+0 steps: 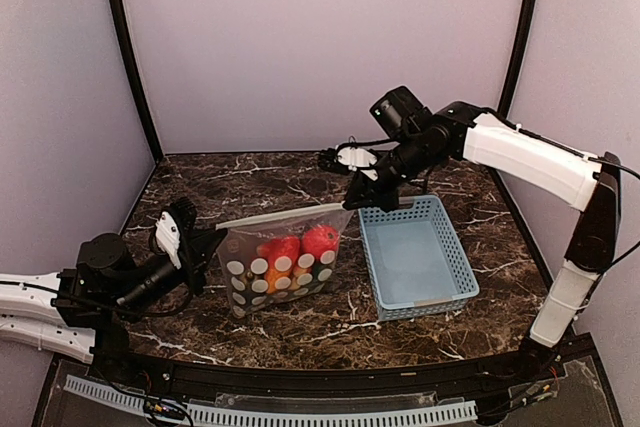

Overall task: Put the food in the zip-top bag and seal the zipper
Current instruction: Zip the zipper on the zipper food storage bag.

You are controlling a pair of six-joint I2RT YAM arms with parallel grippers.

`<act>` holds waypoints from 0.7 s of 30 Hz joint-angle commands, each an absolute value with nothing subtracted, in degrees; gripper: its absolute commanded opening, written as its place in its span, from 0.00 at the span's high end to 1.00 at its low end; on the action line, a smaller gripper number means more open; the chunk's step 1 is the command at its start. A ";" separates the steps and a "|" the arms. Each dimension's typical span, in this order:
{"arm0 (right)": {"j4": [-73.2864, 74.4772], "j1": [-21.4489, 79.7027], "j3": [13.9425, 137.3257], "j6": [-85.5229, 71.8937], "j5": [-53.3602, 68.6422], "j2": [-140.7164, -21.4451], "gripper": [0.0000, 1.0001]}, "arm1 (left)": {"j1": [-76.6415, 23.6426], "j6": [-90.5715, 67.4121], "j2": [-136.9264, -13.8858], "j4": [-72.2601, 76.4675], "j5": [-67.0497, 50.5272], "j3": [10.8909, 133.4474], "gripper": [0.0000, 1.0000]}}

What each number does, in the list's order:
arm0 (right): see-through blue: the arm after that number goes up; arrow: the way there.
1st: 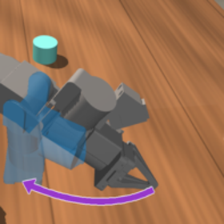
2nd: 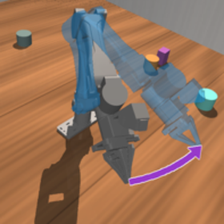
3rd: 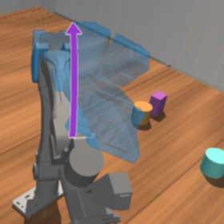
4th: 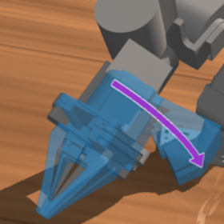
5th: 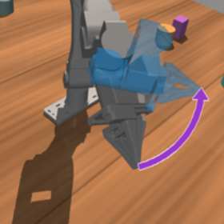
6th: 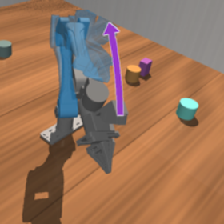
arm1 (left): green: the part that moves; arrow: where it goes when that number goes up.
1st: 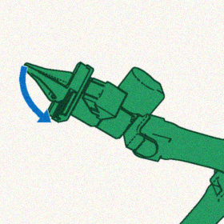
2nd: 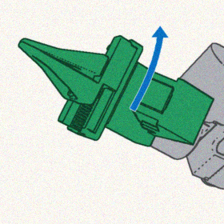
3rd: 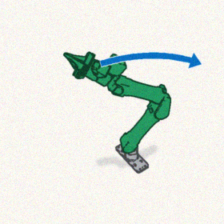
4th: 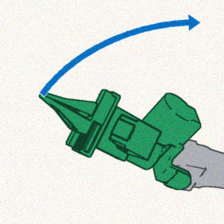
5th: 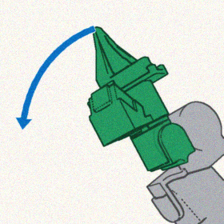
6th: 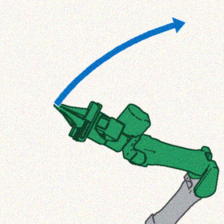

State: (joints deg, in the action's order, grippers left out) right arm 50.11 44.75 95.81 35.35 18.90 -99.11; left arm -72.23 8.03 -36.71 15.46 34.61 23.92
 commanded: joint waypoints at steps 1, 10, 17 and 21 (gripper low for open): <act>52.23 41.52 94.53 35.85 14.01 -97.73 0.99 | -72.16 8.10 -35.32 17.18 36.96 23.86 0.99; 51.85 41.14 95.44 36.48 13.34 -99.07 0.99 | -72.16 8.74 -38.89 16.93 37.42 25.57 0.99; 51.06 39.59 95.91 37.53 13.73 -99.90 0.99 | -71.29 8.43 -39.37 17.38 38.44 26.33 0.99; 51.06 38.78 100.32 38.60 14.11 -102.87 0.98 | -67.23 7.64 -42.95 16.81 35.16 29.45 0.99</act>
